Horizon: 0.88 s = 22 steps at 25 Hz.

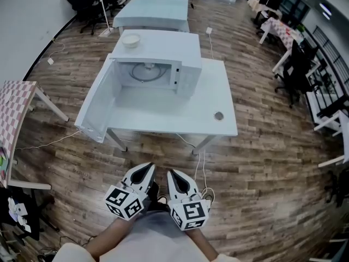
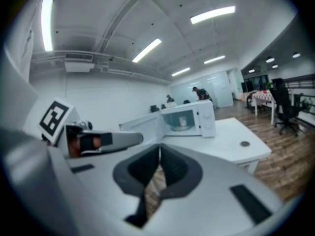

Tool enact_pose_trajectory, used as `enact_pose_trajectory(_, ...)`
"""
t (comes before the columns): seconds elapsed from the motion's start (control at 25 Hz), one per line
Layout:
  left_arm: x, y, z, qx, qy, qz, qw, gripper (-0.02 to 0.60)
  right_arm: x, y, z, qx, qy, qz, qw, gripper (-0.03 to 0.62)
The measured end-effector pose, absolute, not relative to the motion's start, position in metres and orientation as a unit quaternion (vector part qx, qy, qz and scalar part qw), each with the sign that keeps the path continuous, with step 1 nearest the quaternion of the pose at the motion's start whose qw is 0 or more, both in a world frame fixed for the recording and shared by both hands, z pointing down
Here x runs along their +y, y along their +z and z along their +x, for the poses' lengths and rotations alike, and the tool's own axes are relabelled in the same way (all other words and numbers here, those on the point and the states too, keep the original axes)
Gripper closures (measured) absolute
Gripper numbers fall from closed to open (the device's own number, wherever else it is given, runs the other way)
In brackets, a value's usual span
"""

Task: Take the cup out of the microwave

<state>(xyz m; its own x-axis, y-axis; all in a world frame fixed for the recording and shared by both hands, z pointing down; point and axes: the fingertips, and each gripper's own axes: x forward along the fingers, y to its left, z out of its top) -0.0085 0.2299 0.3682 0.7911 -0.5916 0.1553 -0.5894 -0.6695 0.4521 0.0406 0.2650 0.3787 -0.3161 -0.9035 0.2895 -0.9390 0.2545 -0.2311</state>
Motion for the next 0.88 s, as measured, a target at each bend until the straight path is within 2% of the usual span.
enact_pose_trajectory(0.88, 0.09, 0.366, -0.01, -0.331, -0.017, 0.908, 0.256, 0.572, 0.122, 0.386, 0.035, -0.796, 0.184, 0.573, 0.068, 0.571)
